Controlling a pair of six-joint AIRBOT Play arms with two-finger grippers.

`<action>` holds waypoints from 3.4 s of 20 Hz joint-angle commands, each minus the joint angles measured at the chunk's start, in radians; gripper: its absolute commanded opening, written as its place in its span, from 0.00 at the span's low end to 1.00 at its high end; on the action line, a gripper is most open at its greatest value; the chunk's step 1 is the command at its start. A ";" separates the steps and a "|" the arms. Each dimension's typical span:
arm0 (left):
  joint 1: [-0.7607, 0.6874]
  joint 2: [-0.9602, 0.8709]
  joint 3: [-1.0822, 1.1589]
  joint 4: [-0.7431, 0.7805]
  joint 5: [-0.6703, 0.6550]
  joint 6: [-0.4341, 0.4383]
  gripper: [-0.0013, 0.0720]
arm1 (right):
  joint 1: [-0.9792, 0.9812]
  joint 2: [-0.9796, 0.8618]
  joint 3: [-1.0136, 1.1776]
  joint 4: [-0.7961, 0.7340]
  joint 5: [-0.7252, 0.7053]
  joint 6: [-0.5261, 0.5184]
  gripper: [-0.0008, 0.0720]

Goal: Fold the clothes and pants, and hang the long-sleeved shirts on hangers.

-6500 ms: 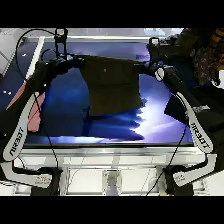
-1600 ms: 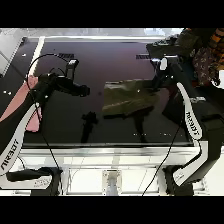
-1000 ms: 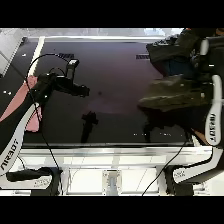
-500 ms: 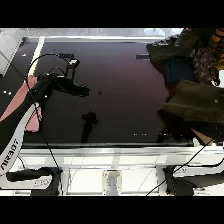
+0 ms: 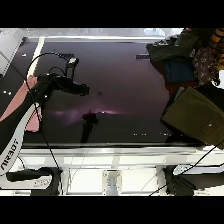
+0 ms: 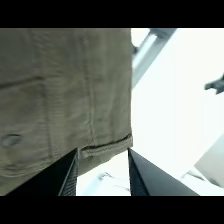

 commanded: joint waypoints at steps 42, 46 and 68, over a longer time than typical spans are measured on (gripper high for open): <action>-0.007 -0.195 0.002 -0.007 0.048 -0.059 0.39 | 1.097 -0.202 -0.004 0.610 -0.336 -0.057 0.03; -0.007 -0.149 0.002 -0.005 0.023 -0.056 0.39 | 1.097 -0.202 -0.004 0.610 -0.361 -0.057 0.03; -0.004 -0.127 0.001 0.007 0.366 -0.210 0.39 | 1.097 -0.202 -0.004 0.610 -0.361 -0.057 0.03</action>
